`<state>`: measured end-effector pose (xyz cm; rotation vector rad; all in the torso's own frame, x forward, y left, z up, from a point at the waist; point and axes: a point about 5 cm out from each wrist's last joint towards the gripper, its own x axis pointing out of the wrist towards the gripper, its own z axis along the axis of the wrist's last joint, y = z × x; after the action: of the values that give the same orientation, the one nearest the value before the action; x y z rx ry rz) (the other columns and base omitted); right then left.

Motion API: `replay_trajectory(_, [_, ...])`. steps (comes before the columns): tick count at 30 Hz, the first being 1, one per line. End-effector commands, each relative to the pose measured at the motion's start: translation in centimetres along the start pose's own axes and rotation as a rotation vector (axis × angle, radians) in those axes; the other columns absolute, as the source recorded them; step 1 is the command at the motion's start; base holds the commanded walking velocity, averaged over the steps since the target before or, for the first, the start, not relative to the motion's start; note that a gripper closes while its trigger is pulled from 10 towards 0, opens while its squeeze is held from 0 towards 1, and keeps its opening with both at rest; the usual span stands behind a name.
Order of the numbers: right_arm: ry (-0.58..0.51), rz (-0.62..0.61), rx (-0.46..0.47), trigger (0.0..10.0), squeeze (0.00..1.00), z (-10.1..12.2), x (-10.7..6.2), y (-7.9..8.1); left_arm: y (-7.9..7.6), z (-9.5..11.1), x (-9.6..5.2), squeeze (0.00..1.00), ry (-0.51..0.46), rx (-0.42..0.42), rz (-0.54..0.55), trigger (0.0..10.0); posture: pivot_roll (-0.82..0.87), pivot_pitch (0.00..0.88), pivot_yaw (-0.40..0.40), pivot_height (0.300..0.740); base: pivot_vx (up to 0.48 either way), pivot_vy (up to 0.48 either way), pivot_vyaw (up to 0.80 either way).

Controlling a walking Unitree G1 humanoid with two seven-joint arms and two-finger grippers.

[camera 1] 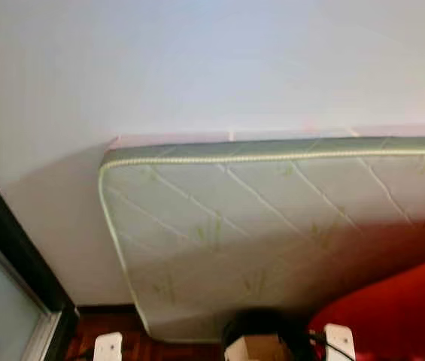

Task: Clean up the room

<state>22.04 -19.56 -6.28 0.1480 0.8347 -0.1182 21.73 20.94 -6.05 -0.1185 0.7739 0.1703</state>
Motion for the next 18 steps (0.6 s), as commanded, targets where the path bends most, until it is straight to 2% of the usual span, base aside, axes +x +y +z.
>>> replay_trajectory(1, [0.006,0.002,0.017,10.0,0.0,0.01,0.02,0.03,0.35,-0.65,-0.14,0.0,0.036,0.004,0.004,10.0,-0.06,0.0,-0.003,0.74,-0.274,0.0,0.0])
replay_trajectory(18, [0.019,0.001,0.02,10.0,0.0,-0.42,-0.04,0.09,0.67,-0.6,-0.15,0.0,0.039,0.014,0.007,10.0,-0.06,0.0,0.01,0.74,-0.276,0.0,0.0])
